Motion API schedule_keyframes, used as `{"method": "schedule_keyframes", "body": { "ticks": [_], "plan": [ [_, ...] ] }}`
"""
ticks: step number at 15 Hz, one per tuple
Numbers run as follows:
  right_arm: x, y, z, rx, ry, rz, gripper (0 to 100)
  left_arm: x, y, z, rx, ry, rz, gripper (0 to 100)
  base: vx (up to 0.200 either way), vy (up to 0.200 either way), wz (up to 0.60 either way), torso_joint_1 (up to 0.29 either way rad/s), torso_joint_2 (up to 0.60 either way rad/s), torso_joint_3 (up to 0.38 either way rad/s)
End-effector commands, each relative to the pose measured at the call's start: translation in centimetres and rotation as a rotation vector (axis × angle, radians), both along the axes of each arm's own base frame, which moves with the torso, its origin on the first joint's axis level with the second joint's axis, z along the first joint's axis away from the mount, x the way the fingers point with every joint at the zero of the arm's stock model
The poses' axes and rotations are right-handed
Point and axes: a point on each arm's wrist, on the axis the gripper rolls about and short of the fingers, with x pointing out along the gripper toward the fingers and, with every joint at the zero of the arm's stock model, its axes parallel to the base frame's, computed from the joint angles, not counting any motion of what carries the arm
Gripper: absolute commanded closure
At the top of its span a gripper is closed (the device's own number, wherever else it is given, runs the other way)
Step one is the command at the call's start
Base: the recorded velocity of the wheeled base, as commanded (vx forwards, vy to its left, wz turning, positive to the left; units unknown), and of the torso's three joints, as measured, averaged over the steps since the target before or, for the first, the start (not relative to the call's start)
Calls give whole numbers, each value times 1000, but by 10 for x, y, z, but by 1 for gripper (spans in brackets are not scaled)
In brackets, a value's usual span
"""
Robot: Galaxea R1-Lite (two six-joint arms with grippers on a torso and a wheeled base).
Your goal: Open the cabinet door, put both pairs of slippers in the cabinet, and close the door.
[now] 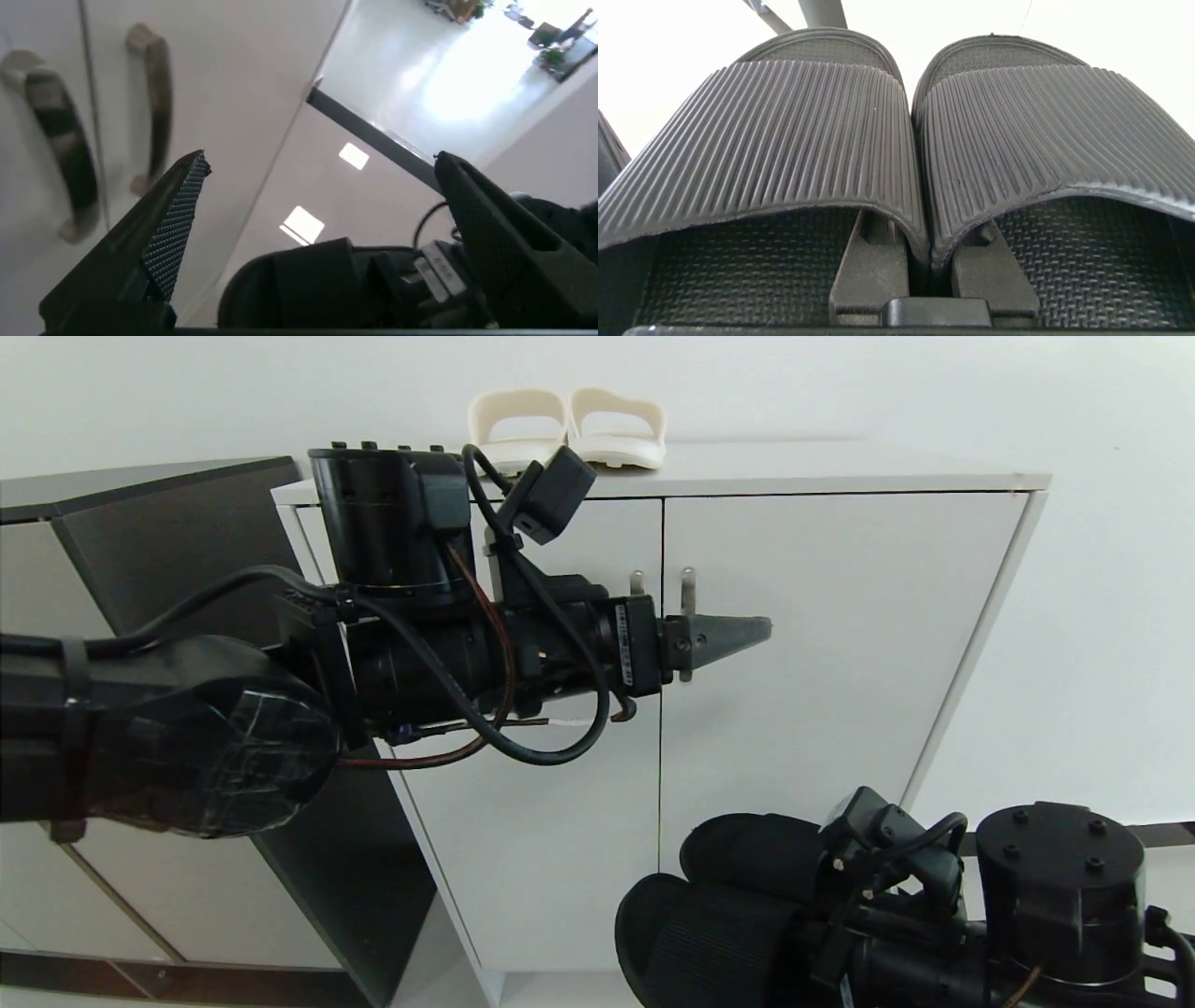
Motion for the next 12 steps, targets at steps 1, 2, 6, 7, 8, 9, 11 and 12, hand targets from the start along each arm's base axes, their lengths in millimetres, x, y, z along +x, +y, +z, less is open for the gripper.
{"method": "schedule_keyframes", "body": {
  "ticks": [1, 2, 6, 7, 8, 9, 11, 12],
  "plan": [
    [0, 0, -1, -2, 2, 1, 100, 8, 3, -4, 8, 3, 27, 0, 0, 0, 0, 0, 0, 0],
    [0, 0, -1, -2, 2, 1, 100, 13, 4, -7, 14, 10, 43, 0, 0, 0, 0, 0, 0, 0],
    [1, 1, -3, -10, 9, -1, 100, 28, -3, -12, 17, 12, 79, 0, 0, 0, 0, 0, 0, 0],
    [2, 1, -5, -15, 13, -2, 100, 32, -6, -13, 18, 13, 80, 0, 0, 0, 0, 0, 0, 0],
    [2, 2, -5, -16, 14, -1, 100, 37, -10, -15, 18, 13, 80, 0, 0, 0, 0, 0, 0, 0],
    [2, 2, -5, -16, 14, -2, 100, 39, -11, -16, 19, 14, 80, 0, 0, 0, 0, 0, 0, 0],
    [2, 2, -5, -17, 15, -2, 100, 46, -16, -18, 19, 14, 80, 0, 0, 0, 0, 0, 0, 0],
    [2, 2, -5, -16, 14, -2, 100, 47, -17, -19, 20, 16, 80, 0, 0, 0, 0, 0, 0, 0]
  ]
}}
